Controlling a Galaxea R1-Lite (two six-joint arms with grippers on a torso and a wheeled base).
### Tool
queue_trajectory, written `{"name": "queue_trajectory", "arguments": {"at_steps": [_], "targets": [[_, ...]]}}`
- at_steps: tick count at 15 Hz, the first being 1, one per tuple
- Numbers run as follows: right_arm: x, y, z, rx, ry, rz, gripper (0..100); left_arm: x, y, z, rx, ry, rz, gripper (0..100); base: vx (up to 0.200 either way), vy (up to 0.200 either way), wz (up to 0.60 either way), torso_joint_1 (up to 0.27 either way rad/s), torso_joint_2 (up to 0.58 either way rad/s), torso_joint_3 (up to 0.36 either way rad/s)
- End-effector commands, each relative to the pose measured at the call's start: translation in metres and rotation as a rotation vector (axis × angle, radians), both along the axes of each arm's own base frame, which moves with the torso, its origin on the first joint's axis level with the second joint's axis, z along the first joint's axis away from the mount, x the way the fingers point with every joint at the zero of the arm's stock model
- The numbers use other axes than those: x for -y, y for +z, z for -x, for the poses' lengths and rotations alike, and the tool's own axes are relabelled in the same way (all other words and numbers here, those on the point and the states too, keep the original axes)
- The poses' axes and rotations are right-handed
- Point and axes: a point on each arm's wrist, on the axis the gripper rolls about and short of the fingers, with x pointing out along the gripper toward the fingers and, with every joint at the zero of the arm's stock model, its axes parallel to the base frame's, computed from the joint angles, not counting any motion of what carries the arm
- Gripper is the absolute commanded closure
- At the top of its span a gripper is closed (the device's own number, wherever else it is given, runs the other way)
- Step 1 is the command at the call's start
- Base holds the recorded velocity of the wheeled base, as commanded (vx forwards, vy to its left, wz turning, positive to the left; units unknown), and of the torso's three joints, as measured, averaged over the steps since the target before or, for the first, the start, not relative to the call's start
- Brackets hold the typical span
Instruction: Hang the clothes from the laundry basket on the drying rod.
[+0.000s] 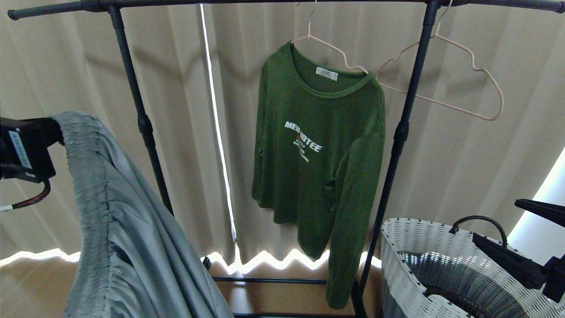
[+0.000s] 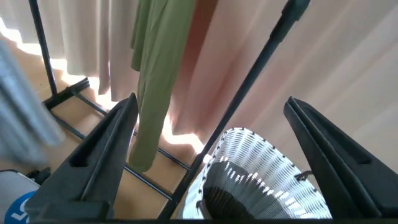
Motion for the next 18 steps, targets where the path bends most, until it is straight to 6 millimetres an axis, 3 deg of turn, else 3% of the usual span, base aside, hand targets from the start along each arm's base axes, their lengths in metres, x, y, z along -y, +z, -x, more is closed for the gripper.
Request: {"name": "queue_trajectory", "arguments": {"at_steps": [1, 7, 12, 18], "targets": [[0.008, -0.011, 0.005, -0.033, -0.069, -0.003, 0, -0.003, -0.005, 0.008, 0.000, 0.005, 0.009, 100, 0.000, 0.000, 0.00, 0.000, 0.00, 0.000], [0.020, -0.009, 0.000, -0.049, -0.179, -0.038, 0, -0.004, -0.021, 0.012, -0.042, 0.009, 0.005, 100, 0.000, 0.000, 0.00, 0.000, 0.00, 0.000], [0.019, -0.007, 0.010, -0.005, -0.186, -0.036, 0, -0.006, -0.031, 0.022, -0.058, -0.008, 0.037, 100, 0.000, 0.000, 0.00, 0.000, 0.00, 0.000], [0.019, -0.005, 0.009, -0.004, -0.188, -0.033, 0, -0.006, -0.038, 0.027, -0.071, -0.072, 0.035, 100, 0.000, 0.000, 0.00, 0.007, -0.03, -0.023]]}}
